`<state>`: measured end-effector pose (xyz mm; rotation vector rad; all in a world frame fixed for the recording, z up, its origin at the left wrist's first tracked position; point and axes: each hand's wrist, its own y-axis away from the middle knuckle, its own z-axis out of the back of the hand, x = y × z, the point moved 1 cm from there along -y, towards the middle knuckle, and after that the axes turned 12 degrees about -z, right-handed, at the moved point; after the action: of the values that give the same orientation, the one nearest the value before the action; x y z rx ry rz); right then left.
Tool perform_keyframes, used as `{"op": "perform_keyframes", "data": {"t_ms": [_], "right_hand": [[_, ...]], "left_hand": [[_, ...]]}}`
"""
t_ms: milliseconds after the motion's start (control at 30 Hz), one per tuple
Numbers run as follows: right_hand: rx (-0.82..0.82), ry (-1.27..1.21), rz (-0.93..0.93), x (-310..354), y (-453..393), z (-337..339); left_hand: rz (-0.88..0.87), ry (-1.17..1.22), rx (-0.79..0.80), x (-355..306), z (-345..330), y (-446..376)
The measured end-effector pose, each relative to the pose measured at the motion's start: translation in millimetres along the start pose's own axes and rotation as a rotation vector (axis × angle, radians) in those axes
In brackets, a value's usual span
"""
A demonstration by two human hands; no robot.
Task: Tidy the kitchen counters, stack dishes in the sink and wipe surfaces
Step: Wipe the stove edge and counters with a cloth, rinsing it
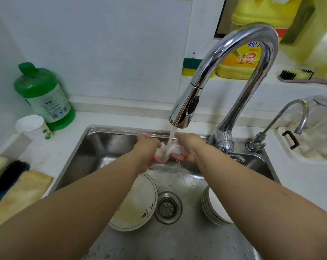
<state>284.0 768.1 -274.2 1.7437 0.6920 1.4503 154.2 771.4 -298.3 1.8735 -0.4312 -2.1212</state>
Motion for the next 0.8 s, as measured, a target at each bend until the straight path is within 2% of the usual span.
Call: {"op": "perform_keyframes", "data": {"t_ms": [67, 133, 200, 367, 467, 533, 633, 700, 767, 800], "right_hand": [[0.054, -0.068, -0.032, 0, 5, 1], [0.098, -0.119, -0.018, 1, 11, 0], [0.163, -0.100, -0.012, 1, 20, -3], [0.150, 0.033, 0.009, 3, 23, 3], [0.111, 0.043, 0.021, 3, 27, 9], [0.098, 0.155, 0.077, 1, 30, 12], [0.022, 0.506, 0.239, -4, 33, 15], [-0.073, 0.711, 0.338, -2, 34, 15], [-0.137, 0.761, 0.368, 2, 30, 18], [-0.143, 0.687, 0.346, 5, 28, 20]], "left_hand": [[-0.079, -0.150, 0.109, -3, 1, 8], [-0.197, -0.169, 0.245, -3, -4, 17], [-0.255, -0.143, 0.305, -4, -7, 24], [-0.362, -0.257, 0.183, -7, -4, 16], [-0.315, -0.264, 0.111, -11, -7, 11], [-0.263, -0.192, 0.087, -18, -10, 10], [-0.234, -0.077, 0.133, -31, -14, 11], [-0.249, -0.086, 0.205, -33, -15, 12], [-0.259, -0.153, 0.217, -33, -11, 14], [-0.248, -0.173, 0.194, -31, -7, 14]]}}
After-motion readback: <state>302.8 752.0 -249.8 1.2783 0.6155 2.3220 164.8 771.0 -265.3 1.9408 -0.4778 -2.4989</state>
